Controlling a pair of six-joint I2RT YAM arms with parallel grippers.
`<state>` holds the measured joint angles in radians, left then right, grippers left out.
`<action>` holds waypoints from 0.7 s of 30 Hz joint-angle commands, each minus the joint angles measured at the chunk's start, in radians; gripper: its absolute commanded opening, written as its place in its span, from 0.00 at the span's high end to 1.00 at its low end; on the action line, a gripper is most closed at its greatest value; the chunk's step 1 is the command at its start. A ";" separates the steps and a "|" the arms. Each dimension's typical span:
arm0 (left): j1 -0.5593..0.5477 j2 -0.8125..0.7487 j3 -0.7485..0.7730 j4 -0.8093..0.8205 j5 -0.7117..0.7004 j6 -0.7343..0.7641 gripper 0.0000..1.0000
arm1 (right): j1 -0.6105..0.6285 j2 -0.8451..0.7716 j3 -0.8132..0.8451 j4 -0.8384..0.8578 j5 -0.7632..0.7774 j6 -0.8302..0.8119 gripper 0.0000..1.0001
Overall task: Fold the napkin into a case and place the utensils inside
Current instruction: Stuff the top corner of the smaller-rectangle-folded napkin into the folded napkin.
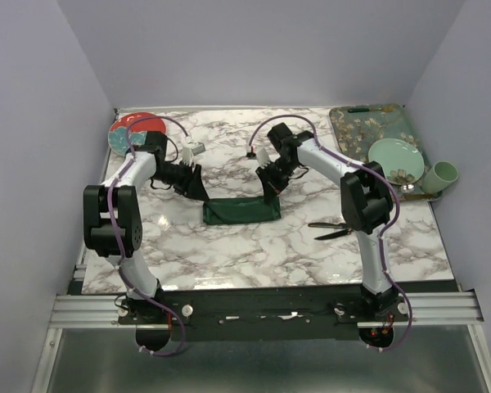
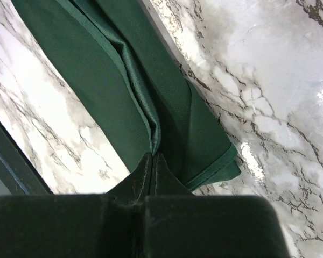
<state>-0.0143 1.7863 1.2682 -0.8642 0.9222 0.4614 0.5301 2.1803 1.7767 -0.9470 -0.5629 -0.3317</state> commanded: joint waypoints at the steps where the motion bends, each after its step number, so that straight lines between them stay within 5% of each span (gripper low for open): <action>1: -0.053 -0.033 -0.013 0.213 0.102 -0.090 0.44 | -0.013 0.009 0.003 0.047 -0.018 0.045 0.99; 10: -0.257 -0.107 -0.236 0.789 0.086 -0.202 0.41 | -0.025 -0.053 -0.088 0.123 -0.092 0.043 0.99; 21: -0.403 0.016 -0.096 0.688 0.004 0.029 0.41 | -0.025 -0.114 -0.157 0.172 -0.115 0.029 0.99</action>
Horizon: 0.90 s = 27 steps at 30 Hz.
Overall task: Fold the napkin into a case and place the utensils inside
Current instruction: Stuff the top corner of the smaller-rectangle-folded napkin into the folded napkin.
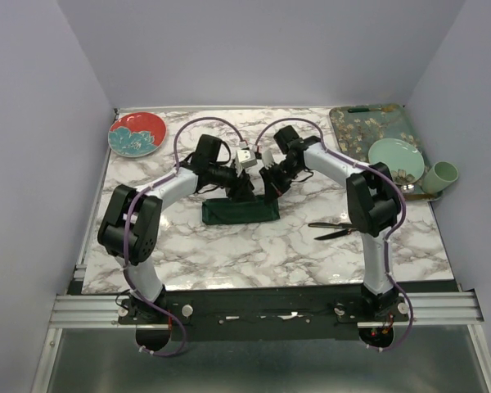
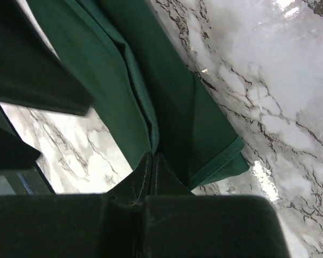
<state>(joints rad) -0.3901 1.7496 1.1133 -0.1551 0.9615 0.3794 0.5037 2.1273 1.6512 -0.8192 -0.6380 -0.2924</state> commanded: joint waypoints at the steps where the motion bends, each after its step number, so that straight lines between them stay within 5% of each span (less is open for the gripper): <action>1: -0.033 0.060 0.068 -0.059 -0.040 0.146 0.41 | -0.001 -0.064 -0.031 0.048 -0.043 -0.010 0.99; 8: -0.047 0.045 0.088 -0.149 -0.032 0.191 0.42 | -0.001 -0.053 -0.047 0.026 -0.020 -0.027 0.99; 27: -0.092 -0.366 -0.303 -0.040 -0.093 0.053 0.42 | -0.005 -0.294 -0.358 -0.044 -0.074 -0.079 0.99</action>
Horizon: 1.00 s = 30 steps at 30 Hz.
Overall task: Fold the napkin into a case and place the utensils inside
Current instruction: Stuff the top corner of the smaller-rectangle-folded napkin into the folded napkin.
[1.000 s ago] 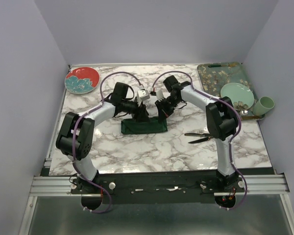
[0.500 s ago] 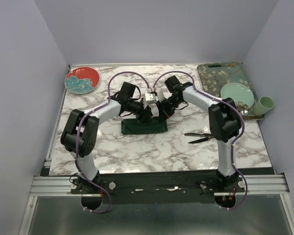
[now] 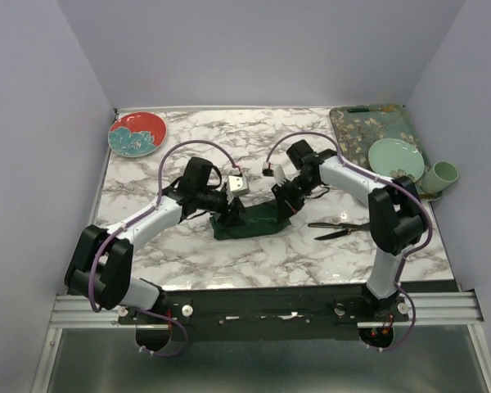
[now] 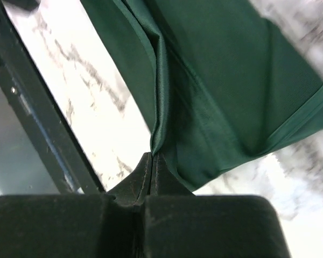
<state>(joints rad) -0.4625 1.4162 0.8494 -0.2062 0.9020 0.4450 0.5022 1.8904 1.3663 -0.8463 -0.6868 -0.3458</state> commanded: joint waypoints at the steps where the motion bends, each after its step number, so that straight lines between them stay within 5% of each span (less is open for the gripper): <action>1: -0.025 -0.034 -0.049 0.013 -0.040 -0.014 0.42 | -0.004 -0.065 -0.097 -0.011 -0.025 -0.027 0.99; 11: -0.088 0.102 -0.069 0.384 -0.100 -0.284 0.42 | -0.004 -0.005 -0.007 0.073 -0.063 -0.024 0.99; 30: -0.120 0.369 0.106 0.432 -0.020 -0.348 0.50 | -0.010 0.052 0.060 0.066 -0.085 -0.047 0.99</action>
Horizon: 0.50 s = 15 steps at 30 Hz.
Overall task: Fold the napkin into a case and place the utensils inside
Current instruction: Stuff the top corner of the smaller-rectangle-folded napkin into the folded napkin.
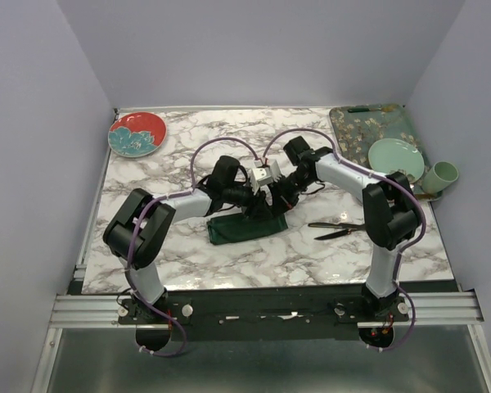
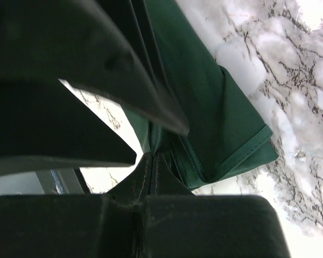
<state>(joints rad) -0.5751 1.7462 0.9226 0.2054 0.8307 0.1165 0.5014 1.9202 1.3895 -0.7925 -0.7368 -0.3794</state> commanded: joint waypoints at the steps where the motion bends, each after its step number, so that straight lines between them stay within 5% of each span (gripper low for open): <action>1: -0.008 0.047 0.036 0.019 0.054 -0.029 0.51 | -0.011 0.025 0.039 0.012 -0.033 -0.015 0.99; 15: -0.009 0.058 0.025 -0.004 0.059 -0.061 0.79 | -0.027 0.049 0.062 -0.004 -0.033 -0.027 0.99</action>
<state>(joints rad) -0.5781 1.7947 0.9413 0.2077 0.8661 0.0669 0.4835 1.9499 1.4231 -0.7937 -0.7525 -0.3862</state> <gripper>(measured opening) 0.266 0.014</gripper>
